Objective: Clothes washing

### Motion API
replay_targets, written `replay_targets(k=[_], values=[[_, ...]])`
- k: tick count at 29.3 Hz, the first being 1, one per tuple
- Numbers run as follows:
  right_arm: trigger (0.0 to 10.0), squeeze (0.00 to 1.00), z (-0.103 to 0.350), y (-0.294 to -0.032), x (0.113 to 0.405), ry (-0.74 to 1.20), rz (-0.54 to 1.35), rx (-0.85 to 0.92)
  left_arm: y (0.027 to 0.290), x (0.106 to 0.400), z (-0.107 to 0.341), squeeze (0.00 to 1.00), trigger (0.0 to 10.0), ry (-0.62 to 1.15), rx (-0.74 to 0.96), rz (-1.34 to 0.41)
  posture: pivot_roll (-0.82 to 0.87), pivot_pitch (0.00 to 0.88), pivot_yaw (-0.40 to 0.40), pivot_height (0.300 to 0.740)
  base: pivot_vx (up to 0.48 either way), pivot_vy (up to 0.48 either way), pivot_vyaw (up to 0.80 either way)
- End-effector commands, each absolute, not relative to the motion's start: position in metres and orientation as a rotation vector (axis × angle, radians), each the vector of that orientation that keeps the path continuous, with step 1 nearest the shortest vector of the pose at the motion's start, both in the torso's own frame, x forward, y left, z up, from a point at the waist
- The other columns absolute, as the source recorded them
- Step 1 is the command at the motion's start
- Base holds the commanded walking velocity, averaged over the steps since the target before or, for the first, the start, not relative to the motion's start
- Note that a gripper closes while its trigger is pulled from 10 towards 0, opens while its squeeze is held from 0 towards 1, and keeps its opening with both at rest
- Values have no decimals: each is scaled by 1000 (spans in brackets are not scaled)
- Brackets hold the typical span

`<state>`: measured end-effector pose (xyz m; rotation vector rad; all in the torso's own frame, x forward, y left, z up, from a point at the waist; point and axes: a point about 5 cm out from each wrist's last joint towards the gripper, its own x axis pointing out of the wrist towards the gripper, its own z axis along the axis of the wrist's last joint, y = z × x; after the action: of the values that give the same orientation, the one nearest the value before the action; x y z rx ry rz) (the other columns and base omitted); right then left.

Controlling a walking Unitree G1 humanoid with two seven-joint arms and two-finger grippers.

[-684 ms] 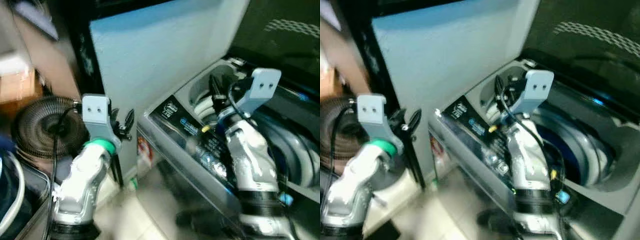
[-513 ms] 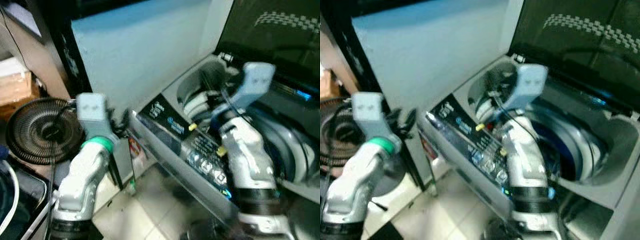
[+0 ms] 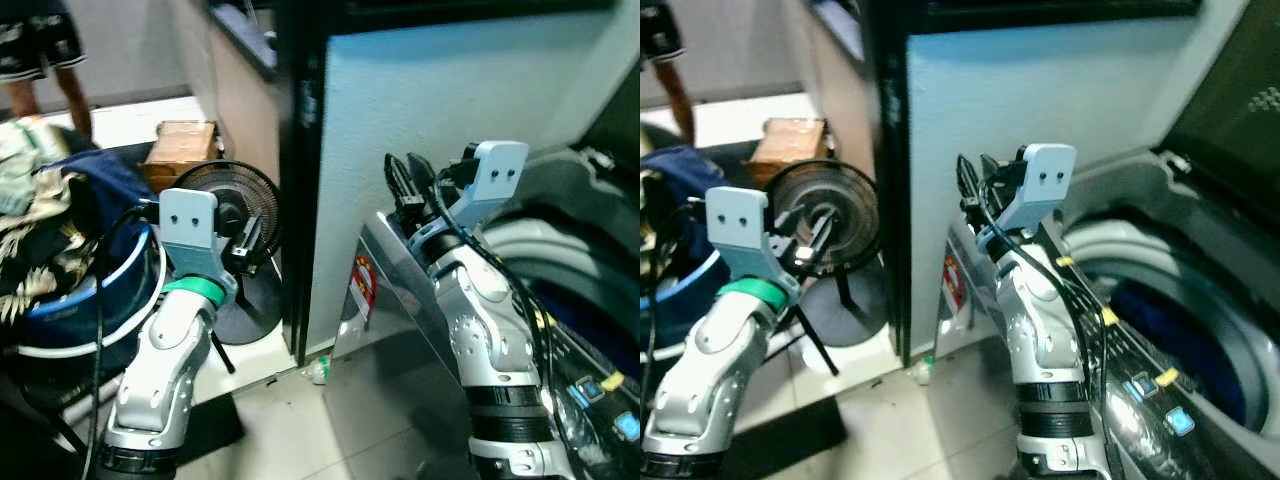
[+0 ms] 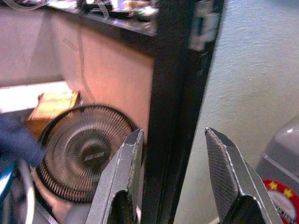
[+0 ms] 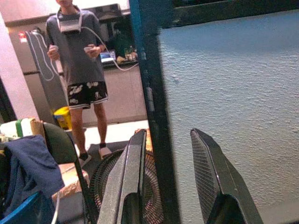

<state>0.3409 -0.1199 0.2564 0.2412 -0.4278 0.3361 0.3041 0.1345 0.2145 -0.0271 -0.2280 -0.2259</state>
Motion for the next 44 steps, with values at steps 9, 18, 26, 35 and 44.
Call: replay_targets(k=[9,18,26,35,44], values=[[10000,0,255,-119,342,-418,378,255,135,301,208,0,10000,-238,-21,-222,35,27,-50,740,0,0,800],[10000,0,256,-118,342,-418,401,248,134,300,208,0,10000,-240,-33,-209,34,26,-54,740,0,0,797],[10000,0,254,-119,342,-417,404,249,135,301,211,0,10000,-242,-73,-197,33,23,-54,740,0,0,797],[10000,0,251,-125,345,-408,353,202,135,304,211,0,10000,-240,-74,-196,36,23,-51,740,0,0,369],[10000,0,248,-121,347,-386,354,132,130,308,213,0,10000,-240,-85,-207,26,21,-50,740,0,0,0]])
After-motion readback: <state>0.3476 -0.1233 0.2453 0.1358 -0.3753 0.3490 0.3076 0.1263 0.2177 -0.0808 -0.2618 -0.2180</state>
